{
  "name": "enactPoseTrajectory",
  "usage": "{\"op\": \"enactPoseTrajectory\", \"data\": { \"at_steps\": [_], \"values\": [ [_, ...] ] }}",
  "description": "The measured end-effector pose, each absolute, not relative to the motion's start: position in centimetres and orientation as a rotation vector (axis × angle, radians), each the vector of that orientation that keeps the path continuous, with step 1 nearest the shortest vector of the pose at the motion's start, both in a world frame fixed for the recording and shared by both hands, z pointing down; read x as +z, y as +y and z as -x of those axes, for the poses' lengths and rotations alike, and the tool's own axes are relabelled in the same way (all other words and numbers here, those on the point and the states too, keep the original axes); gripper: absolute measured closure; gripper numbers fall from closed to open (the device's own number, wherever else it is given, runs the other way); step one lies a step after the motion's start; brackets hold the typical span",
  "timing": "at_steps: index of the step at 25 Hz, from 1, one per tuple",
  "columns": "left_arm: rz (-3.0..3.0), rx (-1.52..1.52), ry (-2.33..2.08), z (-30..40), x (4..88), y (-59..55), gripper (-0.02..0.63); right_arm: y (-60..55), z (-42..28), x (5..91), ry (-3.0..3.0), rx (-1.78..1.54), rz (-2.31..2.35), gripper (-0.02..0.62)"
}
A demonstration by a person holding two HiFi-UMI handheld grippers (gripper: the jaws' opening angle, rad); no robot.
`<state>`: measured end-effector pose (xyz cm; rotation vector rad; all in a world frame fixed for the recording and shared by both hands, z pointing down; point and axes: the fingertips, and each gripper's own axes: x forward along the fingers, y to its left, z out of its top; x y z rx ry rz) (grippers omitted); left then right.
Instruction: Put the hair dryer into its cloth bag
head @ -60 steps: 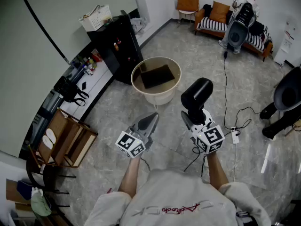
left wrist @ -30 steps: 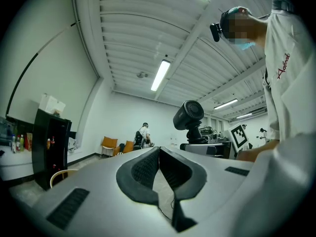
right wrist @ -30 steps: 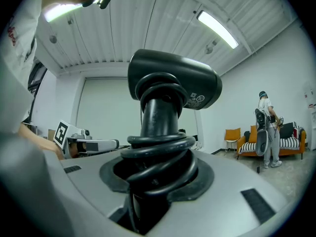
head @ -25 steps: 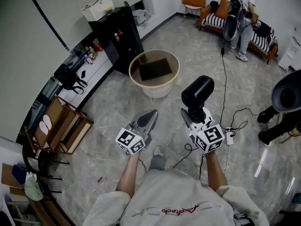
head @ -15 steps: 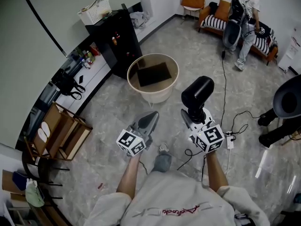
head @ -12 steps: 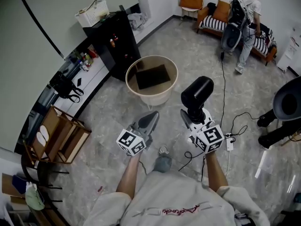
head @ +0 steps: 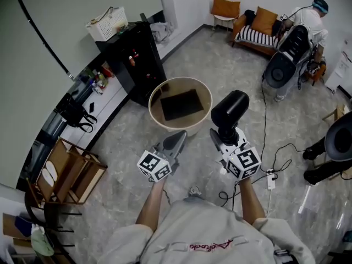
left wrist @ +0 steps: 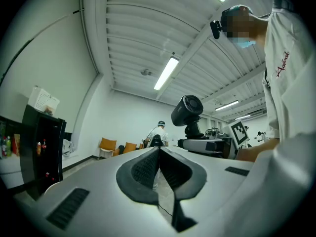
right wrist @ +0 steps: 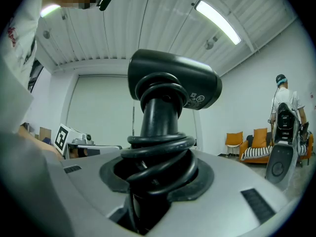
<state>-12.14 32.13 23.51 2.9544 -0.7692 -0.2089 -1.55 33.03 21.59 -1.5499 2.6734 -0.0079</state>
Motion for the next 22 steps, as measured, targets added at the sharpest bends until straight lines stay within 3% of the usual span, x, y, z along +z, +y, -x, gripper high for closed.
{"op": "enactPoseTrajectory", "data": {
  "at_steps": [11, 22],
  "values": [
    [-2.96, -0.199, -0.767, 14.5, 24.5, 21.2, 0.574, 22.3, 4.0, 22.0, 2.664, -0.001, 1.576, 0.414],
    [-2.935, -0.17, -0.745, 15.1, 26.3, 17.5, 0.574, 19.1, 4.8, 24.4, 2.672, -0.055, 1.623, 0.414]
  ]
}}
